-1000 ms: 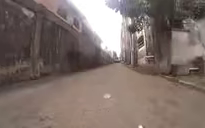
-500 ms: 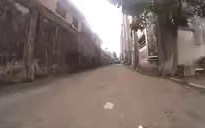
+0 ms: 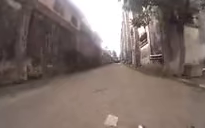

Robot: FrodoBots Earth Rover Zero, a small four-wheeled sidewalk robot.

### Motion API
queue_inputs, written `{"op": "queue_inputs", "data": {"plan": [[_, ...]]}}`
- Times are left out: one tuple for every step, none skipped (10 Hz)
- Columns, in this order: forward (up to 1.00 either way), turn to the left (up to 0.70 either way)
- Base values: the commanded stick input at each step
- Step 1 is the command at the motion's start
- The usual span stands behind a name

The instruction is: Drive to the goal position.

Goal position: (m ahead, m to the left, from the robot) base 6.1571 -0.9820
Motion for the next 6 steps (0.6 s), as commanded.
{"op": "queue_inputs", "data": {"plan": [[0.7, 0.0], [0.7, 0.0], [0.7, 0.0], [0.7, 0.0], [0.7, 0.0], [0.7, 0.0]]}}
